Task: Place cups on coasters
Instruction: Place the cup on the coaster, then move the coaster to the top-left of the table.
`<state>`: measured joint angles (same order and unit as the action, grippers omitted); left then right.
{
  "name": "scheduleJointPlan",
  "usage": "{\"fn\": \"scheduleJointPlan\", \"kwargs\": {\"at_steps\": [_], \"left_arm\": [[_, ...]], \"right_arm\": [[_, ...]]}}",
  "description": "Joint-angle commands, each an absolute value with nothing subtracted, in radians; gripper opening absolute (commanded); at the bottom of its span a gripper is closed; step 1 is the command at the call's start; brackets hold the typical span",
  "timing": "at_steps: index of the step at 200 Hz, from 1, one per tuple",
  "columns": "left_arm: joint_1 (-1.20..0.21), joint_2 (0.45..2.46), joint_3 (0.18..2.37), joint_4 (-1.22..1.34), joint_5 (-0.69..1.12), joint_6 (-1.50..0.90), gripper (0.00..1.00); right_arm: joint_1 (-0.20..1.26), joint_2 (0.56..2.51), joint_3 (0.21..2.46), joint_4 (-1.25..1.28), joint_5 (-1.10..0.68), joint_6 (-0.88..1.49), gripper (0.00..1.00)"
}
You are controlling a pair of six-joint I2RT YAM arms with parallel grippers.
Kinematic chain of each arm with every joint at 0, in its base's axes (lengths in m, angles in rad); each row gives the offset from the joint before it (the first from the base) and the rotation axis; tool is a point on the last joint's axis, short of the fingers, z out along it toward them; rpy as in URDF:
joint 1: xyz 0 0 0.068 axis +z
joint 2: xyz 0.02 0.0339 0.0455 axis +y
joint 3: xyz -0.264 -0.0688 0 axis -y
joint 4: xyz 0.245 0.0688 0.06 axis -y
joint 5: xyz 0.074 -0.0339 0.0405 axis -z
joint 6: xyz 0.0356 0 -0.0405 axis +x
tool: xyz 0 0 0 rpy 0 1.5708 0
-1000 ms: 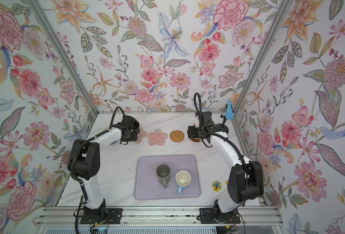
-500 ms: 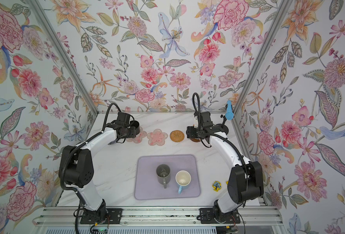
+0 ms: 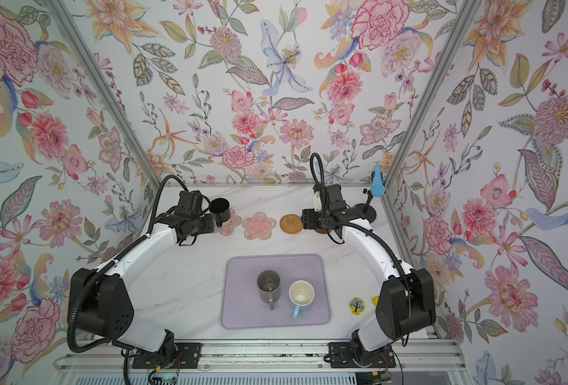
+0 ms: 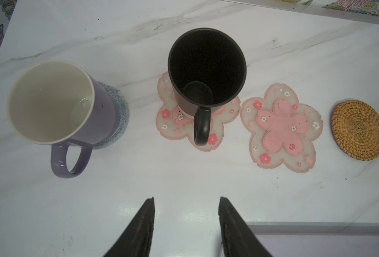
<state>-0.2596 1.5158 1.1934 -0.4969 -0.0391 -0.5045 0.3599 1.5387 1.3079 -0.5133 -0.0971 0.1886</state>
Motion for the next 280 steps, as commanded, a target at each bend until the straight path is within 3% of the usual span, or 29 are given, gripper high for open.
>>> {"fn": "scheduleJointPlan", "kwargs": {"at_steps": [1,56,152,192,253,280], "left_arm": [[-0.249,1.451,1.159,-0.526,-0.066,-0.51,0.48],[-0.247,1.351,1.085,-0.551,-0.081,-0.509,0.44],[-0.246,1.268,1.04,-0.6,-0.139,-0.509,0.47],[-0.247,1.24,0.989,-0.587,-0.119,-0.521,0.39],[-0.247,1.209,0.898,-0.551,-0.076,-0.547,0.38],[-0.246,1.218,0.869,-0.524,-0.074,-0.558,0.31]], "right_arm": [[0.376,1.499,1.305,-0.534,-0.088,0.193,0.71],[0.407,1.474,1.295,-0.532,-0.081,0.192,0.69],[0.523,1.401,1.266,-0.532,-0.047,0.234,0.68],[0.574,1.368,1.231,-0.531,-0.014,0.257,0.67],[0.631,1.351,1.206,-0.529,0.001,0.279,0.66],[0.639,1.369,1.207,-0.514,0.0,0.282,0.65]]}}
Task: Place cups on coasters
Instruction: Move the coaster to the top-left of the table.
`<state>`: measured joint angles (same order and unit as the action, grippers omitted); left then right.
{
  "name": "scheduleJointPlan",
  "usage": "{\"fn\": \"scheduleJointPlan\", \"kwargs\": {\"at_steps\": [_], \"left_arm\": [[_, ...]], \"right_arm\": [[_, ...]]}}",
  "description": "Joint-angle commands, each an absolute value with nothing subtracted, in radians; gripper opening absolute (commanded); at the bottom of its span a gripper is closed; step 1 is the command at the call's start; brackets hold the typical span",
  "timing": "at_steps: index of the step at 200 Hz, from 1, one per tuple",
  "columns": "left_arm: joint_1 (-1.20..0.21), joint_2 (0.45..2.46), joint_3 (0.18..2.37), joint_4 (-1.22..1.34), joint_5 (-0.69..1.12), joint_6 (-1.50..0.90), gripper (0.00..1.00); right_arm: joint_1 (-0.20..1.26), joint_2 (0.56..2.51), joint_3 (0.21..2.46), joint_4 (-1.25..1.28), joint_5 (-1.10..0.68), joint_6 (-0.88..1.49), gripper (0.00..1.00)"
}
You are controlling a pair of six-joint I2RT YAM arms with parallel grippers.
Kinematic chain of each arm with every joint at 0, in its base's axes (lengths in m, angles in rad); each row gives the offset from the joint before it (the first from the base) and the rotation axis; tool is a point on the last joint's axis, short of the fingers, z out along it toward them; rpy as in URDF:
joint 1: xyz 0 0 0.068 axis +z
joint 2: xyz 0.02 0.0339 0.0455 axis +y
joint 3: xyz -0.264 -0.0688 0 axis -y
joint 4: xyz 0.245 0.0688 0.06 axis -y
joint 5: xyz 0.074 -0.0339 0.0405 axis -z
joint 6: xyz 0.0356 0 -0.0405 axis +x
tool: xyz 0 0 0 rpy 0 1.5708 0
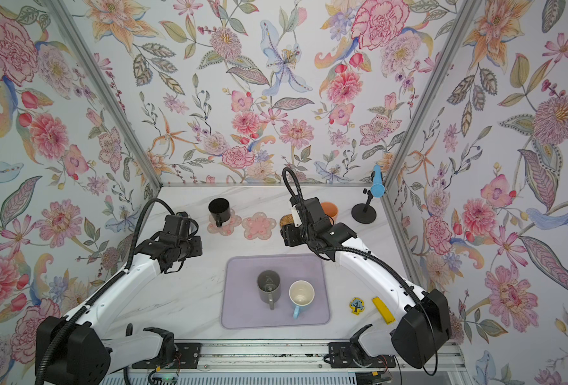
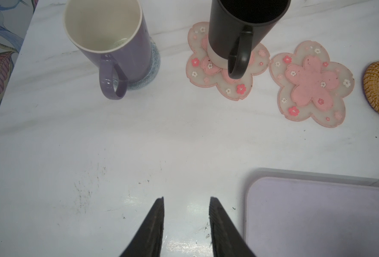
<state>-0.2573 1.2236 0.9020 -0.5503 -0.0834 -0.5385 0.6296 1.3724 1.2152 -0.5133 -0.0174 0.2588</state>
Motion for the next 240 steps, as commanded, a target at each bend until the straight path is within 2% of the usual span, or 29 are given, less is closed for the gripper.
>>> {"fn": "scheduleJointPlan", "kwargs": {"at_steps": [1,30,62,86,127,193,240], "left_arm": [[-0.247,1.219,0.868,-0.523,-0.074,-0.558,0.31],[-0.244,1.249,0.83,-0.471,-0.057,-0.601,0.25],[-0.232,1.311,0.827,-0.399,-0.03,-0.649,0.19],[-0.202,1.39,0.858,-0.382,-0.04,-0.686,0.15],[-0.125,1.474,0.876,-0.26,0.012,-0.762,0.15],[-0.118,1.725,1.083,-0.223,0.035,-0.764,0.15],[-0.107,1.839,1.164,-0.192,0.016,-0.793,0.14]], "right_arm": [[0.64,1.37,1.207,-0.514,0.0,0.282,0.65],[0.643,1.405,1.217,-0.468,-0.022,0.282,0.63],[0.643,1.491,1.27,-0.413,-0.057,0.269,0.49],[0.641,1.596,1.34,-0.379,-0.088,0.26,0.44],[0.634,1.792,1.479,-0.318,-0.164,0.296,0.41],[0.626,2.101,1.712,-0.214,-0.305,0.433,0.38],[0.612,2.253,1.849,-0.193,-0.331,0.49,0.38]]}}
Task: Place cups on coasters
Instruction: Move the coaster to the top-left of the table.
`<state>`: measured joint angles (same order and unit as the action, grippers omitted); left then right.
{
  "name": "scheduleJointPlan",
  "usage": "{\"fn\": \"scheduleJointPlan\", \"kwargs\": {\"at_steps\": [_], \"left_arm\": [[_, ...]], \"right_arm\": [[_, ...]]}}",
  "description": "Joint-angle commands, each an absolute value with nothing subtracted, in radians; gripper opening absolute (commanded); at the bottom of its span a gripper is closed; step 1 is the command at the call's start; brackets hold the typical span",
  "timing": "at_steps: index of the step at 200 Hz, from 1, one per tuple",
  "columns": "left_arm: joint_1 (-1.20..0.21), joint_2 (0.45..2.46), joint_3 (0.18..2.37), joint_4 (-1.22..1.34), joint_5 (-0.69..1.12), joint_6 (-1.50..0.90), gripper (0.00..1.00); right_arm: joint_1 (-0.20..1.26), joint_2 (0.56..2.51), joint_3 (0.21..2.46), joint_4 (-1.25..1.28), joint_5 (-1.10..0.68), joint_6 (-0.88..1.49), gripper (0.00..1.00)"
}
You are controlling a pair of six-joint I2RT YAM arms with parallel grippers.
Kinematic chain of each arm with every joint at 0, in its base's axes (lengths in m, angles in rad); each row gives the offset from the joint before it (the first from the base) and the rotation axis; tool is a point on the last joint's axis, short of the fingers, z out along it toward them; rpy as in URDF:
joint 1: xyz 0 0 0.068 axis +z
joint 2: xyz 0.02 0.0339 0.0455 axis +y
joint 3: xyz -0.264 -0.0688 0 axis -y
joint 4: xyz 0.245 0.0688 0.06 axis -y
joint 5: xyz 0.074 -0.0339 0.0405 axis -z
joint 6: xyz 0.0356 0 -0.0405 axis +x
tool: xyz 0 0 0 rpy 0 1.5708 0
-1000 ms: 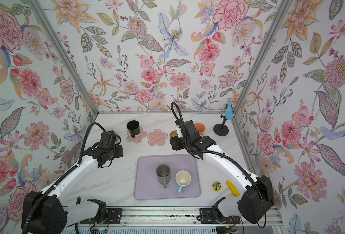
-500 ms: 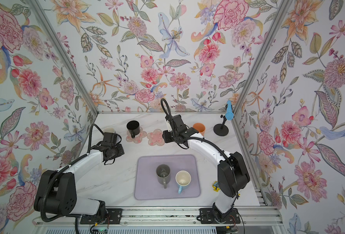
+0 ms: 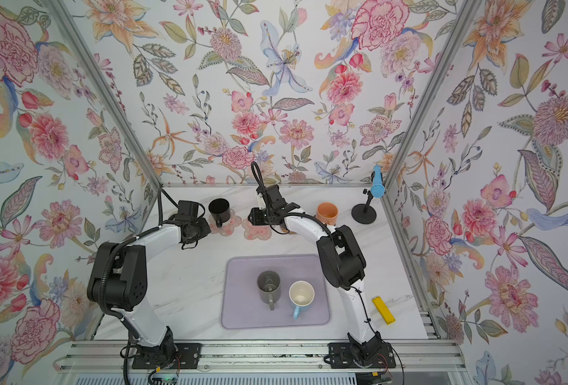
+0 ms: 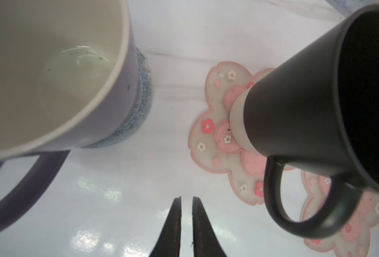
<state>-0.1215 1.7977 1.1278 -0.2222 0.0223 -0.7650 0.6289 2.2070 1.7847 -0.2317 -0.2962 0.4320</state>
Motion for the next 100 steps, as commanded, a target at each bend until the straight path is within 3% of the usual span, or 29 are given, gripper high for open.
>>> {"fn": "scheduleJointPlan", "kwargs": {"at_steps": [1,100], "left_arm": [[-0.107,1.841,1.164,-0.189,0.017,-0.793,0.14],[-0.091,1.937,1.142,0.006,0.065,-0.908,0.07]], "right_arm": [[0.611,2.256,1.851,-0.192,-0.332,0.492,0.38],[0.614,2.445,2.036,-0.176,-0.367,0.568,0.37]]}}
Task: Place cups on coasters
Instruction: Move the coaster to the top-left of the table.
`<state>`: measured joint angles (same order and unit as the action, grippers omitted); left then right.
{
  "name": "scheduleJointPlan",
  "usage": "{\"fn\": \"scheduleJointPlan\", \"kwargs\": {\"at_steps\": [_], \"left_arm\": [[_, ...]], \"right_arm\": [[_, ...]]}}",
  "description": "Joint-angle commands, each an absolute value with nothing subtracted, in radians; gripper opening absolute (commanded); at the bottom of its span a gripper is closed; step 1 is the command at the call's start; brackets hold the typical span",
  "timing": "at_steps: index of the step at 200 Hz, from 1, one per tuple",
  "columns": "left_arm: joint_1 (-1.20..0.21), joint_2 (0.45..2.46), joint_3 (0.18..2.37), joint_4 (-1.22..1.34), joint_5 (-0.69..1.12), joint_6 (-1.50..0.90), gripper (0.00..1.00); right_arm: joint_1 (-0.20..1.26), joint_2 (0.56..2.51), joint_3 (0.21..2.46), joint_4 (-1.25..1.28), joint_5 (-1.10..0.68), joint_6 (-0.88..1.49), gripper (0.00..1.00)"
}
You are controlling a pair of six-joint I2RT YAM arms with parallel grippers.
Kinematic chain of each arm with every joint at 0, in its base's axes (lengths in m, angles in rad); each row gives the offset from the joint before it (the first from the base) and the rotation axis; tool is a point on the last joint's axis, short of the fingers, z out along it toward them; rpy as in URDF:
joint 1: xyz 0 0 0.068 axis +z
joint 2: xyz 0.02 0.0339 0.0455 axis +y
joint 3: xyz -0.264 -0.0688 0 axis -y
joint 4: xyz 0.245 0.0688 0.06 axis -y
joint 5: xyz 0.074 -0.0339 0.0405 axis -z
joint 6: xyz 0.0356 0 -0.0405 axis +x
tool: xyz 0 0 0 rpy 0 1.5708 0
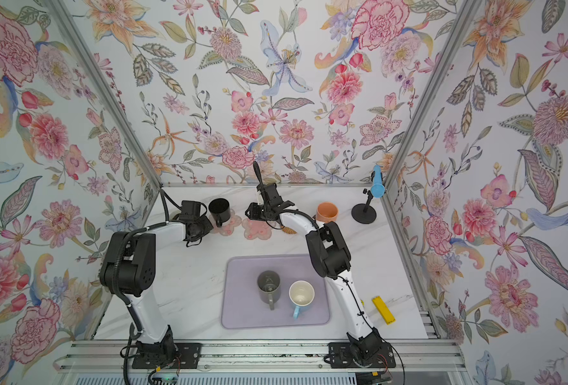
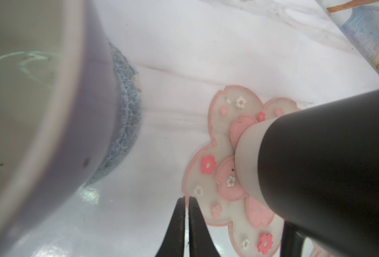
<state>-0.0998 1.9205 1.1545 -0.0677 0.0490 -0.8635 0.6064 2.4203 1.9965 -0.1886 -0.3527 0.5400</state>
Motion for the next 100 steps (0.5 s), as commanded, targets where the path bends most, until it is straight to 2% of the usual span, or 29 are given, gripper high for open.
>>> {"fn": "scheduleJointPlan", "kwargs": {"at_steps": [1,100], "left_arm": [[-0.092,1.937,1.141,0.007,0.064,-0.909,0.07],[-0.092,2.036,1.134,0.092,0.139,-0.971,0.05]], "right_arm": [[0.614,2.446,2.037,-0.176,-0.367,0.568,0.37],[0.633,2.52,2.118,-0.17,-0.365,0.595,0.37]]}}
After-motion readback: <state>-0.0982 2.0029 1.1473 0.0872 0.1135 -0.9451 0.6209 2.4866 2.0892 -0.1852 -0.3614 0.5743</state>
